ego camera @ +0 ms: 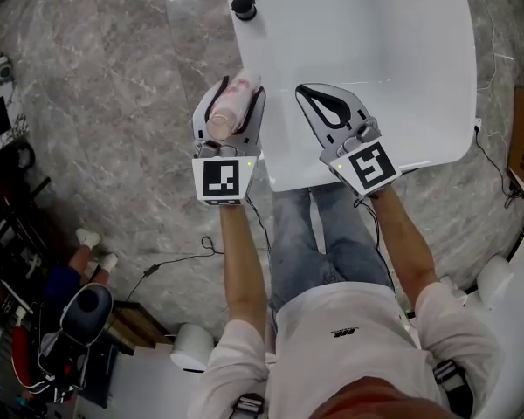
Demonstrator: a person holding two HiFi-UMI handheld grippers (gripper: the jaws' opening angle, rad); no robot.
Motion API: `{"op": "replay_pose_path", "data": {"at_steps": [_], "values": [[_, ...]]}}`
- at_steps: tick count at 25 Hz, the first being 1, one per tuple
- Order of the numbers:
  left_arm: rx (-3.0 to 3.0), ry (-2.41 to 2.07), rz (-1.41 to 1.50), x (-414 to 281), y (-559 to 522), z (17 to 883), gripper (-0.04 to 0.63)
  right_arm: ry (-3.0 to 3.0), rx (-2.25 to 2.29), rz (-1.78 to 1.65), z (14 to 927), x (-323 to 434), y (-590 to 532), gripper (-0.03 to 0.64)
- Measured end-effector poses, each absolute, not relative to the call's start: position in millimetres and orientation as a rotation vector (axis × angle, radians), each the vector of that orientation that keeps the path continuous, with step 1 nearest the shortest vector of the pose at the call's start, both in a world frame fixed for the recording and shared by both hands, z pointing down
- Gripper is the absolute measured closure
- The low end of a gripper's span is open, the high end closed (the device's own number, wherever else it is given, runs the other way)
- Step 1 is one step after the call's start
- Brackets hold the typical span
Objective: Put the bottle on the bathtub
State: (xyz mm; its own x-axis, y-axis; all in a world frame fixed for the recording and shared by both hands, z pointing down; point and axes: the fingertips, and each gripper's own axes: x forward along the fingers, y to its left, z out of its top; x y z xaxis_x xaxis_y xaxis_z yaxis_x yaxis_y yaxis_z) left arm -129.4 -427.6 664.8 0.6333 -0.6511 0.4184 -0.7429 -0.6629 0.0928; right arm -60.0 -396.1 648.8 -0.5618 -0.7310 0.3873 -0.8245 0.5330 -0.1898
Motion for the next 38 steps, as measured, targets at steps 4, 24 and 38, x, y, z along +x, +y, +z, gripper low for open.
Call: {"op": "replay_pose_path", "data": {"at_steps": [4, 24, 38], "values": [[2.599, -1.124, 0.529, -126, -435, 686, 0.367, -2.492, 1.323, 0.533, 670, -54, -404, 0.621], [2.593, -1.078, 0.568, -109, -460, 754, 0.367, -2.484, 1.32, 0.573, 730, -56, -429, 0.621], [2.587, -1.045, 0.593, -94, -469, 783, 0.365, -2.472, 1.325, 0.619, 753, -47, -431, 0.621]]}}
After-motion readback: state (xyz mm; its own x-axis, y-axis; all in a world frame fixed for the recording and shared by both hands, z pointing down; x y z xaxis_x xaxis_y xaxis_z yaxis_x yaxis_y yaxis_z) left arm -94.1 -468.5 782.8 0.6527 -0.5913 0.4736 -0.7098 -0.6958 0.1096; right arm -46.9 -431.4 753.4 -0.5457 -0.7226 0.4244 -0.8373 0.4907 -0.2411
